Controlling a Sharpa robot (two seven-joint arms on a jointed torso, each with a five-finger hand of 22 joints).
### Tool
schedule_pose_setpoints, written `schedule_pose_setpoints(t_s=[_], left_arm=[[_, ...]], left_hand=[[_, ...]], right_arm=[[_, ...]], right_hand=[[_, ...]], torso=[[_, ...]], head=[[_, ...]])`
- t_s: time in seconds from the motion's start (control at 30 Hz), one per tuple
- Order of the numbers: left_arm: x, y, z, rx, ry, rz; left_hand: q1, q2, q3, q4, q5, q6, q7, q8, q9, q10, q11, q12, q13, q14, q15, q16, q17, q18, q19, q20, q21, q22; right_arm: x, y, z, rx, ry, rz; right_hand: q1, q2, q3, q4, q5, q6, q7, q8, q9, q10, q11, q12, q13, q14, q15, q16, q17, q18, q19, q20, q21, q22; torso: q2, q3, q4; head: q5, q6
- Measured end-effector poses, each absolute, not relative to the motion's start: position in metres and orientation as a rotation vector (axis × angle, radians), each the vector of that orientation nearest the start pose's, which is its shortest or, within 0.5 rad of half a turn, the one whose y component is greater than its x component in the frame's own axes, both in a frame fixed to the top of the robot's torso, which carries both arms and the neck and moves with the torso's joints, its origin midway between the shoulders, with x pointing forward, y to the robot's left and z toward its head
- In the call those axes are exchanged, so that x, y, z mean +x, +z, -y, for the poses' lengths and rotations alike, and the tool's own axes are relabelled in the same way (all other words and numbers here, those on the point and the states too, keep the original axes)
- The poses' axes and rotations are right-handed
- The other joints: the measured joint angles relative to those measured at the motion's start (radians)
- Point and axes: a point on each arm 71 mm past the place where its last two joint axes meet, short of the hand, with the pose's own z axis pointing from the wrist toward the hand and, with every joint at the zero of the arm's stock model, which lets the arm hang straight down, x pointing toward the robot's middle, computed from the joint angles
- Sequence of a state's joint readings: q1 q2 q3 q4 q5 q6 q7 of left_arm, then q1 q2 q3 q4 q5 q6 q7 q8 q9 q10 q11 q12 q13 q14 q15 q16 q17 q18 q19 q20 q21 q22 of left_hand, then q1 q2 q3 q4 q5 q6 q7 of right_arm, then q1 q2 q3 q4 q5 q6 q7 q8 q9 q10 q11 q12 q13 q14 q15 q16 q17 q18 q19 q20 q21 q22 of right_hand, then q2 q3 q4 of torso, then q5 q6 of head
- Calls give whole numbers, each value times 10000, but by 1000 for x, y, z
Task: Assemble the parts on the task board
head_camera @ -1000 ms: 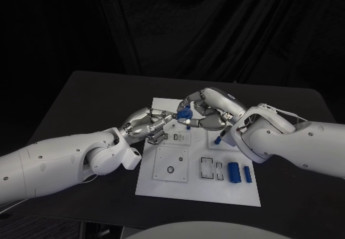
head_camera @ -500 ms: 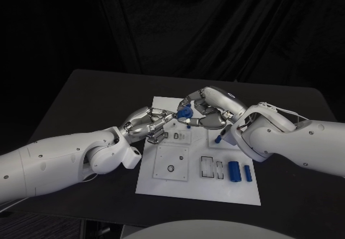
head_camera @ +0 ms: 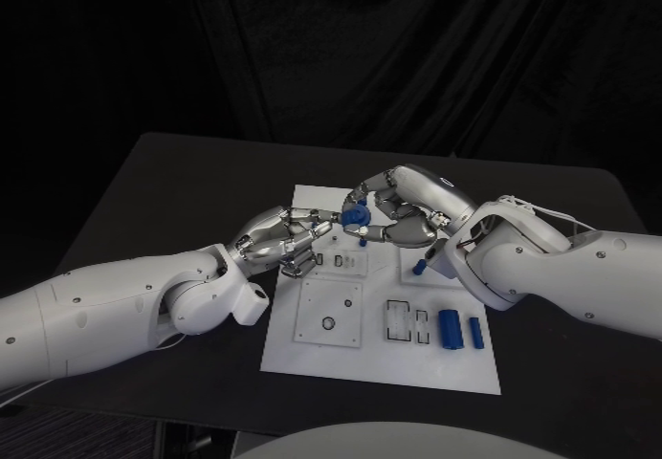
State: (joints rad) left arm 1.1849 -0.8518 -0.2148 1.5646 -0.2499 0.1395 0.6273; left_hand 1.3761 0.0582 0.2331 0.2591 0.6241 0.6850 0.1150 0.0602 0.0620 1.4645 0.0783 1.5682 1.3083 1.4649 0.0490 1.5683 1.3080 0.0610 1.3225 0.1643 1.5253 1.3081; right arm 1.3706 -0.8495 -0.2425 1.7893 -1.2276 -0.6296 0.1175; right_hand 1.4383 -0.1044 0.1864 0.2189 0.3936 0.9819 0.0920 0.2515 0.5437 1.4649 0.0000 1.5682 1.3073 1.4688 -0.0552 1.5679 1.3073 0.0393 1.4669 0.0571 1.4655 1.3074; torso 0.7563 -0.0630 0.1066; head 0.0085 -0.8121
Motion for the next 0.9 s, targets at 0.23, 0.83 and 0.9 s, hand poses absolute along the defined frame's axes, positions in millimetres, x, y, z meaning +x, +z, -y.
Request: schedule_pose_setpoints(t_s=[0.23, 0.83, 0.9], left_arm=[[430, -224, -178, -6769, -20090, -16954], [431, -223, -183, -6802, -20050, -16849], [431, -223, -183, -6803, -20067, -16823]], left_hand=[[0, 0, -26, 3, -39, 249, -129, 16, 30, 37, -36, 0, 1, 4, -28, 0, -1, -1, 37, -36, 0, -1], [1, 0, -106, 29, -38, 517, 243, 93, 72, 24, -119, 0, 0, 3, -99, 0, -3, 0, 36, -108, 0, -3], [1, 0, -106, 29, -38, 552, 278, 93, 72, 24, -118, 0, 0, 3, -99, 0, -3, 0, 36, -107, 0, -3]], right_arm=[[421, -138, 134, -1767, 10873, -13932], [423, -141, 137, -1711, 10764, -13987], [423, -141, 138, -1682, 10732, -14013]], right_hand=[[2, 2, -1, -1, 0, -3, -3, 1, 0, 0, 0, 0, 0, 0, 0, 0, 0, 1, 0, 0, -39, -1], [150, -9, -16, -13, -3, 4, 4, 27, -1, 0, 0, 0, 0, 0, 0, 0, 0, 0, 0, 0, -38, 5], [150, -9, -16, -13, -3, 12, 12, 30, -1, 0, 0, 0, 0, 0, 0, 0, 0, -1, 0, 0, -38, 7]], torso=[[-4, 6, -5], [-4, 12, 2], [-4, 12, 2]], head=[[-8, -14], [2, -27], [2, -27]])
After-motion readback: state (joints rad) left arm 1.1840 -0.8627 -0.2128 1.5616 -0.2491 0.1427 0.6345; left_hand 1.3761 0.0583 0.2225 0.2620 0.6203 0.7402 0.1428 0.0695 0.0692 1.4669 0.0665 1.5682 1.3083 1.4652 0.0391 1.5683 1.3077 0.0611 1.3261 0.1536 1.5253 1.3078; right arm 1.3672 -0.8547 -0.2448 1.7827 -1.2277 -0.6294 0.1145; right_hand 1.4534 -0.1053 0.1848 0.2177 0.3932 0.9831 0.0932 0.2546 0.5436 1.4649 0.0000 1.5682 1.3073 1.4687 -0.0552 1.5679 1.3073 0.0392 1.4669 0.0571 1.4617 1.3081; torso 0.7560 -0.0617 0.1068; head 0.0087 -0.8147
